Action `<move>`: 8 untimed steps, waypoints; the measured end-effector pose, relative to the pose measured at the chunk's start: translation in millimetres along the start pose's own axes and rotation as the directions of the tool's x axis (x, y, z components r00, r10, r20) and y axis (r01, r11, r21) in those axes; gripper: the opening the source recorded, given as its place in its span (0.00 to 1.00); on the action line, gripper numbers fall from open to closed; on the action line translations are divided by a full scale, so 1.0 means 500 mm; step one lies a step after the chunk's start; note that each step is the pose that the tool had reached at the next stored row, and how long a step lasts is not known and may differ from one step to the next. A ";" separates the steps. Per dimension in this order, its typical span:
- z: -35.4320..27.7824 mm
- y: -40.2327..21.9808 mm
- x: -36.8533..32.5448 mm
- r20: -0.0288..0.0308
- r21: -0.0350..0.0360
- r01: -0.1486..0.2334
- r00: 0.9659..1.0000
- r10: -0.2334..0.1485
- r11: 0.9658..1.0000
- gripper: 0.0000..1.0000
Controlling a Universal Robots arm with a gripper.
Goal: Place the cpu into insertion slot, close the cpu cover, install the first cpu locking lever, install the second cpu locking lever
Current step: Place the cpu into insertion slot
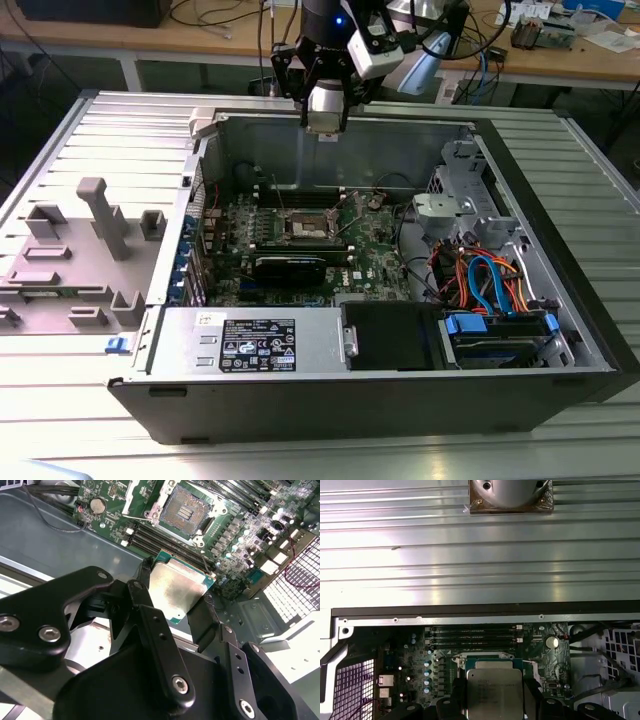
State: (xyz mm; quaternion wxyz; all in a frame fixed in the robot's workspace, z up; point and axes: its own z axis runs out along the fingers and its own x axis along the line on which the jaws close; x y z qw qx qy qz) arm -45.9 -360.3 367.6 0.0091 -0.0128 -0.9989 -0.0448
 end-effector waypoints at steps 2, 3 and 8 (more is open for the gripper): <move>0.001 0.000 0.000 0.000 0.000 0.000 1.000 0.000 1.000 0.55; 0.001 0.000 0.000 0.000 0.000 0.000 1.000 0.000 1.000 0.55; 0.003 0.000 0.000 0.000 0.000 0.000 1.000 0.000 1.000 0.55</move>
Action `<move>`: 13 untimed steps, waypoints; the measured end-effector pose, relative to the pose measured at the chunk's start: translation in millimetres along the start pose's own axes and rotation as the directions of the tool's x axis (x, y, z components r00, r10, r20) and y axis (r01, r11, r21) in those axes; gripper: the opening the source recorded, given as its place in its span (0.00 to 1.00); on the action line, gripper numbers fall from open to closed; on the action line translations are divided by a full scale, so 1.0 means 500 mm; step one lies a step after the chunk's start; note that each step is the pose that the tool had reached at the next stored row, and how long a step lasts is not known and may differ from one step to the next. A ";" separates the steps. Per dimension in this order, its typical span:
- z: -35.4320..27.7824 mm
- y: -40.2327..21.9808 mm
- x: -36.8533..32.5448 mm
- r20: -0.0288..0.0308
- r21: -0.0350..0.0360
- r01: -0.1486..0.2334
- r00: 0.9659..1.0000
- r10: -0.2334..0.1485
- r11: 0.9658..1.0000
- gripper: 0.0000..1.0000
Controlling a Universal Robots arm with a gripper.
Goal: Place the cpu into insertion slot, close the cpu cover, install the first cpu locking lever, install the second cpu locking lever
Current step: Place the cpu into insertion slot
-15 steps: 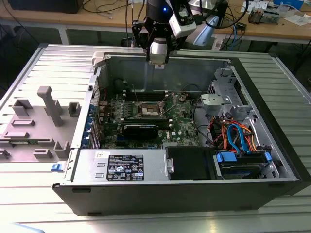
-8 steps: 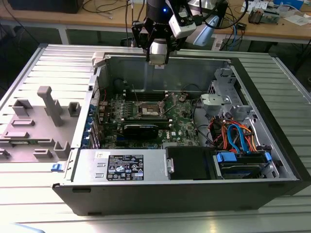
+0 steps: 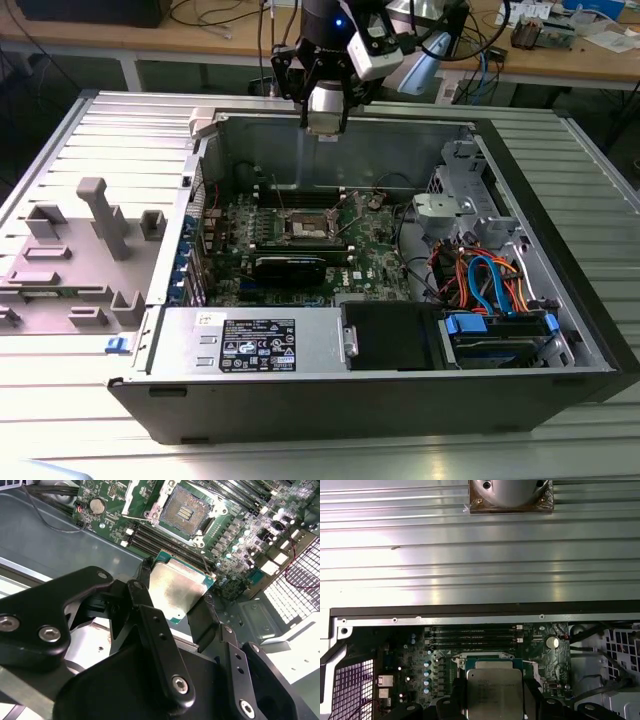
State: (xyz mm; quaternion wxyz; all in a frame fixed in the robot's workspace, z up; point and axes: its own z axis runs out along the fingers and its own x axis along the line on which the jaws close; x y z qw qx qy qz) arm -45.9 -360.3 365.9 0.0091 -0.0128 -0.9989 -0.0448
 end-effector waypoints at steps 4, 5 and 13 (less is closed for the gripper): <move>0.002 0.000 0.000 0.000 0.000 0.000 1.000 0.000 1.000 0.55; 0.002 0.000 0.000 0.000 0.000 0.000 1.000 0.000 1.000 0.55; 0.006 -0.001 0.000 0.000 0.000 0.000 1.000 0.000 1.000 0.55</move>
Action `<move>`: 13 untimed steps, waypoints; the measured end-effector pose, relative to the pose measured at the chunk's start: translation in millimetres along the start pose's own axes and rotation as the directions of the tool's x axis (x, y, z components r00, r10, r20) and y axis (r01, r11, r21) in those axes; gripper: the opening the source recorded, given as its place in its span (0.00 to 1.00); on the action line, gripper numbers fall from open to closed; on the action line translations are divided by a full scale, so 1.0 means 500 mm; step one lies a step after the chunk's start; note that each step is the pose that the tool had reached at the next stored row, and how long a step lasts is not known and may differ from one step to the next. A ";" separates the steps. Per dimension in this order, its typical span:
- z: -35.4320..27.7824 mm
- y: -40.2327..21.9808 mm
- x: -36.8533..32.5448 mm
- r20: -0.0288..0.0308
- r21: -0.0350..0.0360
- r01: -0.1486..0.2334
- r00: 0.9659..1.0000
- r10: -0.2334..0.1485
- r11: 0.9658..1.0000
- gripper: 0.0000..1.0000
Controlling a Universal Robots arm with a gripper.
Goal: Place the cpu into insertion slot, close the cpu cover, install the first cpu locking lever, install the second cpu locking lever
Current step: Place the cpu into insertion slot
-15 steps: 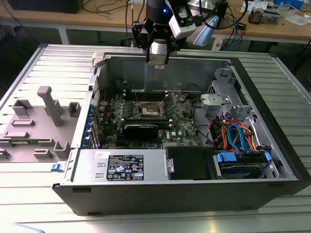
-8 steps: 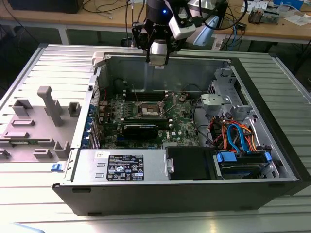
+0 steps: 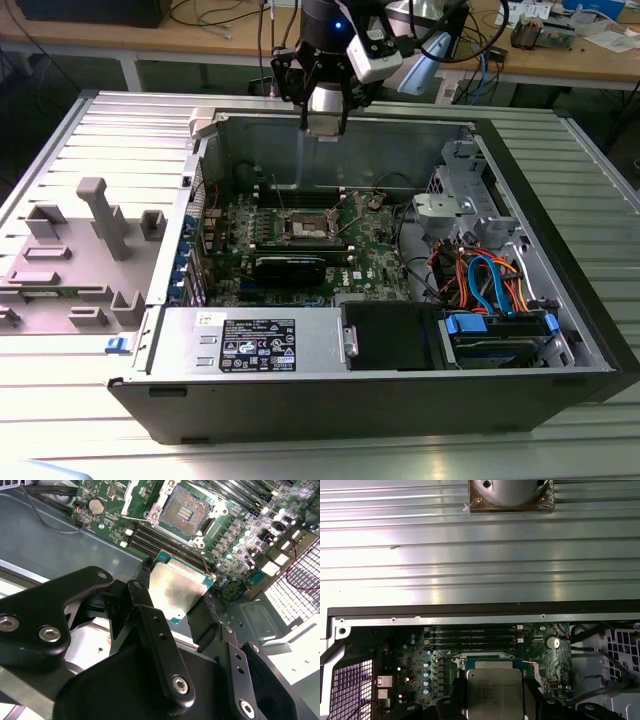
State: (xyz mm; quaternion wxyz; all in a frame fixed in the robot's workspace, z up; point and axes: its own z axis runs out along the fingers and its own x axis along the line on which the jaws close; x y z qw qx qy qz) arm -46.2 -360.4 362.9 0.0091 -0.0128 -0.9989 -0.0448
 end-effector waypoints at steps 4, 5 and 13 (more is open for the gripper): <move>0.003 0.000 0.000 0.000 0.000 0.000 1.000 0.000 1.000 0.55; 0.003 0.000 0.000 0.000 0.000 0.000 1.000 0.000 1.000 0.55; 0.007 -0.001 0.000 0.000 0.000 0.000 1.000 0.000 1.000 0.55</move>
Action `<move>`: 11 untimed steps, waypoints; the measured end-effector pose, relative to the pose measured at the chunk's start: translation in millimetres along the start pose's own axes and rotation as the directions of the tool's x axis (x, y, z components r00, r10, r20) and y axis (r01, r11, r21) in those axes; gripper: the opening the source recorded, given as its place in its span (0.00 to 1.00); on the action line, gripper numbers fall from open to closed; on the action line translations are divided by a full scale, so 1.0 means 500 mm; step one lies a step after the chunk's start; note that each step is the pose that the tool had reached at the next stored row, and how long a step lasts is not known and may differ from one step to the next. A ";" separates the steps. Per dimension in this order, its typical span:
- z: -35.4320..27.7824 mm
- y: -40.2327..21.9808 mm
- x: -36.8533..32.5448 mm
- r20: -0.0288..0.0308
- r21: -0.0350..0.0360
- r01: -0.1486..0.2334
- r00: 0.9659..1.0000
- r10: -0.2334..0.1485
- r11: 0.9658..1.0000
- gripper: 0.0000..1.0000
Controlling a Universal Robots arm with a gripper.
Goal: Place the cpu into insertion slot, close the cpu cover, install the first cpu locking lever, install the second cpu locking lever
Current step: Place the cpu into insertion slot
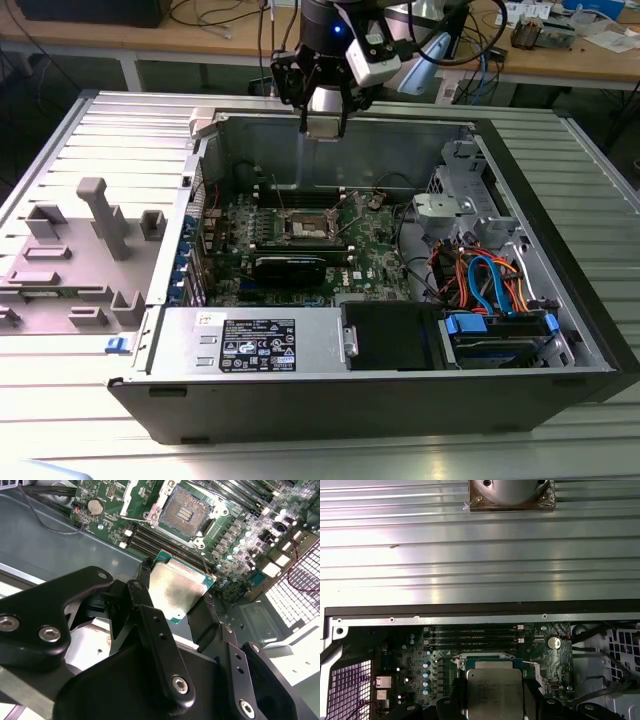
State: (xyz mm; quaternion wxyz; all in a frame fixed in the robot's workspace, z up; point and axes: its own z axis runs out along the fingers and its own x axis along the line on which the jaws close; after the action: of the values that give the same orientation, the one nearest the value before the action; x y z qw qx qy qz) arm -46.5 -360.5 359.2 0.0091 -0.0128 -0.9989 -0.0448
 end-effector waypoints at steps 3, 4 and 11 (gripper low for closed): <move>0.002 0.000 0.000 0.000 0.000 0.000 1.000 0.000 1.000 0.55; 0.002 0.000 0.000 0.000 0.000 0.000 1.000 0.000 1.000 0.55; 0.007 -0.001 0.000 0.000 0.000 0.000 1.000 0.000 1.000 0.55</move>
State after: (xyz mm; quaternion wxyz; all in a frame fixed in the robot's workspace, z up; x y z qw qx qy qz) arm -46.6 -360.6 355.9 0.0091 -0.0128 -0.9989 -0.0448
